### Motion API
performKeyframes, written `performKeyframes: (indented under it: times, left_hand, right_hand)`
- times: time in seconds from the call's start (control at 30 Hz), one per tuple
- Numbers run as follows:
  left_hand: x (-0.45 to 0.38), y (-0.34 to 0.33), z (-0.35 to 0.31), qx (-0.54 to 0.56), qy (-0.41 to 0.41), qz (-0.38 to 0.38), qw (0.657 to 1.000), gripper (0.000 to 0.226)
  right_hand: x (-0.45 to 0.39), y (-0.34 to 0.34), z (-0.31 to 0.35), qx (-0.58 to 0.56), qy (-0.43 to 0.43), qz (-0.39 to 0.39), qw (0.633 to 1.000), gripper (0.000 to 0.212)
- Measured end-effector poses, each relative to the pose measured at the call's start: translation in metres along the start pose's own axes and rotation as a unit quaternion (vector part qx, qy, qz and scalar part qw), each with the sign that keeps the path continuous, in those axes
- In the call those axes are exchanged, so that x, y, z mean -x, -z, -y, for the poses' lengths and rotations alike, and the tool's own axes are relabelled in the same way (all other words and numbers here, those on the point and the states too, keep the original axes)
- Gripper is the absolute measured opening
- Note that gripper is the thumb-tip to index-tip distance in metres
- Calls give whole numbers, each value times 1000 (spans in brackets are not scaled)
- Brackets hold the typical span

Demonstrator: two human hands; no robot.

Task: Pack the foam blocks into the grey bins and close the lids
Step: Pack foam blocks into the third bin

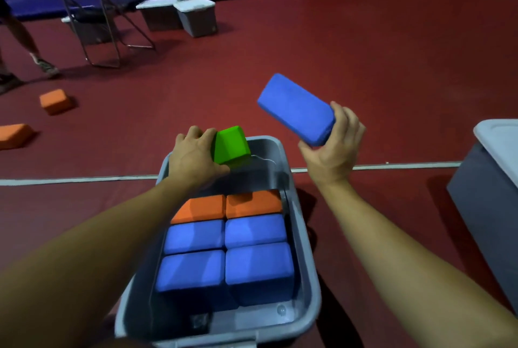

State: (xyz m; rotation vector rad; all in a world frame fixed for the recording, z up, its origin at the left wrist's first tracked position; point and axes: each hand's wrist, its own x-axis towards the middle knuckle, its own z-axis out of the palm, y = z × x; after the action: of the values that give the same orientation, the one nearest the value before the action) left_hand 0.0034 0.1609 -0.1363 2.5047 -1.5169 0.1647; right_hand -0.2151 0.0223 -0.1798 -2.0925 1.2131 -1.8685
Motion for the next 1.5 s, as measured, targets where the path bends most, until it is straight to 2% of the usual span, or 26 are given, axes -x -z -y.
performKeyframes:
  times: [0.13,0.27,0.4,0.53,0.6,0.73,0.9,1.1,1.27,1.37,1.5]
  left_hand:
    - [-2,-4,27,21,40,2,999,90]
    - [-8,-13,57,23,57,14,998,87]
    - [-15,-28,82,32,45,19,998,84]
    - [-17,-43,95,48,17,30,998,82]
    - [-20,-54,103,50,3,44,998,86]
    - [-24,-79,121,74,-4,72,995,92]
    - [-25,-105,136,112,-6,105,988,94]
    - [-26,-124,149,113,-45,139,983,82]
    - [-22,-129,150,108,-56,142,982,80]
    - [-20,-131,151,100,-55,148,982,80]
    - [-17,-136,152,77,-64,169,981,67]
  right_hand:
    - [11,-20,26,-94,3,55,994,81]
    - [31,-33,14,-150,-28,124,981,84]
    - [47,-46,-4,-146,-28,215,965,84]
    - [55,-70,-13,-120,-20,348,929,83]
    - [60,-80,-19,-101,-6,389,916,82]
    - [67,-96,-27,-58,-7,419,906,82]
    - [76,-113,-33,-13,34,450,893,81]
    - [79,-123,-41,102,86,495,858,79]
    - [79,-125,-42,131,108,508,844,79]
    - [79,-126,-40,162,118,528,825,72]
    - [79,-127,-35,226,173,550,785,56]
